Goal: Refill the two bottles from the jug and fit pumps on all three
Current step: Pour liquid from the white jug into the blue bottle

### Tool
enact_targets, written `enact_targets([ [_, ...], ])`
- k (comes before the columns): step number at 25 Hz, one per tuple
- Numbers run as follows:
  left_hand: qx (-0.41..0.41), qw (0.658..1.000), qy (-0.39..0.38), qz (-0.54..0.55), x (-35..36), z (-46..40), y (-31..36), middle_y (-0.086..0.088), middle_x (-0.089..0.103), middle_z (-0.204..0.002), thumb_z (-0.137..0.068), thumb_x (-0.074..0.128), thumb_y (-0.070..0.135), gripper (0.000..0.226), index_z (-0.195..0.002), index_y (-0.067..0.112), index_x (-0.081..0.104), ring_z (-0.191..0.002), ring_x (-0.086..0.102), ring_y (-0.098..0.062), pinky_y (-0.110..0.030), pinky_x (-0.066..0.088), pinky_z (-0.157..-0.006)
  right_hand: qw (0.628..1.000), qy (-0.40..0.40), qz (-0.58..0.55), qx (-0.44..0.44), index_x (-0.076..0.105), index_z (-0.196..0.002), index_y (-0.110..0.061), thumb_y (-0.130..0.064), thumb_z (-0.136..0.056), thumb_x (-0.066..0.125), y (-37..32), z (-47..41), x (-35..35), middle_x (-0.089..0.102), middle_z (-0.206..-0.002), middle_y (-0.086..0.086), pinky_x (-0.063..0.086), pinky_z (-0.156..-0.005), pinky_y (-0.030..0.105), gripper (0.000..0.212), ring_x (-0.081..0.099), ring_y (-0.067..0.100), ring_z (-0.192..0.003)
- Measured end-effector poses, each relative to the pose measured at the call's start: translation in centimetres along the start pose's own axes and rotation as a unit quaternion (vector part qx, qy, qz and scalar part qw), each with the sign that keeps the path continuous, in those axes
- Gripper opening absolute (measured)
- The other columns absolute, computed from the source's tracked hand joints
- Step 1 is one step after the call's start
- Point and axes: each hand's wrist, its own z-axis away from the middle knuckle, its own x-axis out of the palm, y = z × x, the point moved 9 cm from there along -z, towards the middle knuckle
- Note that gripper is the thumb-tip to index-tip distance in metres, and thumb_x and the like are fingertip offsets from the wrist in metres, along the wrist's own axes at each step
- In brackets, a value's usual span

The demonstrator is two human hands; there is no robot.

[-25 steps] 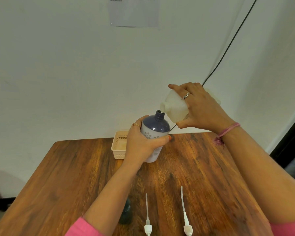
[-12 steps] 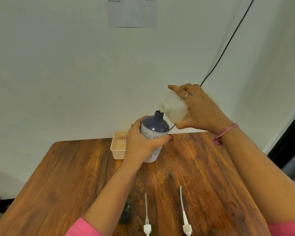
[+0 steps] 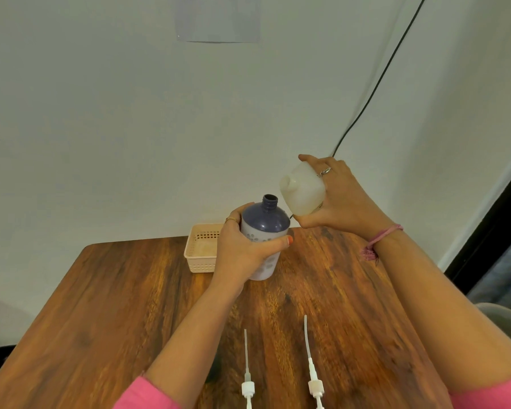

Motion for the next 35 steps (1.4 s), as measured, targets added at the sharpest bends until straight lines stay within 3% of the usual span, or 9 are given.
enact_targets([
  [3, -0.012, 1.000, 0.000, 0.006, 0.4, 0.3, -0.9, 0.013, 0.061, -0.107, -0.054, 0.091, 0.017, 0.076, -0.118, 0.028, 0.051, -0.096, 0.060, -0.003, -0.019, 0.052, -0.076, 0.997, 0.012, -0.052, 0.049, 0.035, -0.140, -0.026, -0.050, -0.048, 0.074, 2.4, 1.0, 0.7, 0.050, -0.125, -0.001, 0.033, -0.087, 0.021, 0.103, 0.045, 0.016, -0.112],
  [6, -0.023, 1.000, -0.006, 0.002, 1.0, 0.7, -2.4, 0.013, 0.059, -0.109, -0.055, 0.091, 0.016, 0.079, -0.121, 0.027, 0.049, -0.099, 0.058, -0.003, -0.017, 0.050, -0.076, 0.989, 0.017, -0.112, 0.094, 0.042, -0.131, -0.031, -0.045, -0.050, 0.080, 4.5, 3.0, 1.5, 0.054, -0.117, -0.010, 0.034, -0.075, 0.007, 0.091, 0.051, 0.008, -0.104],
  [10, -0.047, 0.999, -0.013, -0.005, 1.9, 1.7, -5.2, 0.013, 0.058, -0.110, -0.055, 0.091, 0.014, 0.079, -0.121, 0.026, 0.049, -0.099, 0.057, -0.004, -0.023, 0.051, -0.081, 0.971, 0.025, -0.190, 0.145, 0.047, -0.114, -0.040, -0.030, -0.060, 0.087, 7.6, 6.5, 3.4, 0.059, -0.106, -0.013, 0.045, -0.072, 0.014, 0.067, 0.058, 0.007, -0.096],
  [14, -0.063, 0.998, -0.013, -0.026, 2.7, 3.1, -8.2, 0.020, 0.054, -0.107, -0.057, 0.090, 0.013, 0.077, -0.118, 0.030, 0.046, -0.096, 0.053, 0.003, -0.013, 0.044, -0.074, 0.959, 0.017, -0.206, 0.194, 0.050, -0.122, -0.032, -0.035, -0.062, 0.086, 10.7, 9.8, 6.2, 0.062, -0.111, -0.009, 0.044, -0.072, 0.014, 0.070, 0.059, 0.010, -0.100],
  [19, -0.094, 0.994, 0.000, -0.053, 3.8, 5.0, -12.6, 0.009, 0.055, -0.118, -0.053, 0.091, 0.016, 0.083, -0.122, 0.026, 0.047, -0.108, 0.054, -0.009, -0.027, 0.049, -0.087, 0.937, 0.010, -0.246, 0.248, 0.044, -0.128, -0.034, -0.044, -0.057, 0.080, 13.7, 14.1, 9.4, 0.058, -0.114, -0.007, 0.048, -0.072, 0.017, 0.081, 0.058, 0.010, -0.102],
  [22, -0.113, 0.992, 0.009, -0.060, 4.5, 6.6, -14.9, 0.005, 0.054, -0.120, -0.054, 0.091, 0.013, 0.084, -0.123, 0.025, 0.045, -0.109, 0.053, -0.014, -0.027, 0.050, -0.086, 0.918, 0.014, -0.290, 0.271, 0.043, -0.129, -0.033, -0.042, -0.056, 0.080, 15.1, 16.6, 11.3, 0.058, -0.118, -0.005, 0.056, -0.079, 0.029, 0.083, 0.058, 0.014, -0.107],
  [26, -0.140, 0.987, 0.018, -0.080, 5.8, 8.6, -18.4, 0.006, 0.052, -0.119, -0.056, 0.090, 0.013, 0.085, -0.126, 0.025, 0.043, -0.108, 0.052, -0.014, -0.020, 0.050, -0.080, 0.898, 0.013, -0.321, 0.299, 0.038, -0.134, -0.028, -0.020, -0.066, 0.084, 16.3, 19.9, 13.9, 0.056, -0.117, -0.003, 0.055, -0.068, 0.019, 0.083, 0.058, 0.015, -0.105],
  [32, -0.191, 0.974, 0.007, -0.120, 6.6, 10.2, -23.3, 0.004, 0.053, -0.122, -0.056, 0.090, 0.017, 0.087, -0.128, 0.025, 0.041, -0.112, 0.053, -0.016, -0.037, 0.053, -0.093, 0.879, -0.001, -0.332, 0.342, 0.036, -0.136, -0.026, -0.020, -0.068, 0.083, 18.1, 23.8, 17.5, 0.054, -0.121, -0.002, 0.053, -0.069, 0.016, 0.083, 0.055, 0.014, -0.108],
  [35, -0.196, 0.972, 0.012, -0.126, 6.7, 10.9, -24.4, 0.001, 0.054, -0.124, -0.056, 0.090, 0.018, 0.086, -0.128, 0.023, 0.042, -0.111, 0.053, -0.017, -0.036, 0.053, -0.093, 0.867, -0.003, -0.356, 0.348, 0.037, -0.133, -0.027, -0.016, -0.069, 0.083, 18.1, 25.0, 18.5, 0.055, -0.118, -0.002, 0.053, -0.066, 0.014, 0.080, 0.056, 0.012, -0.106],
])
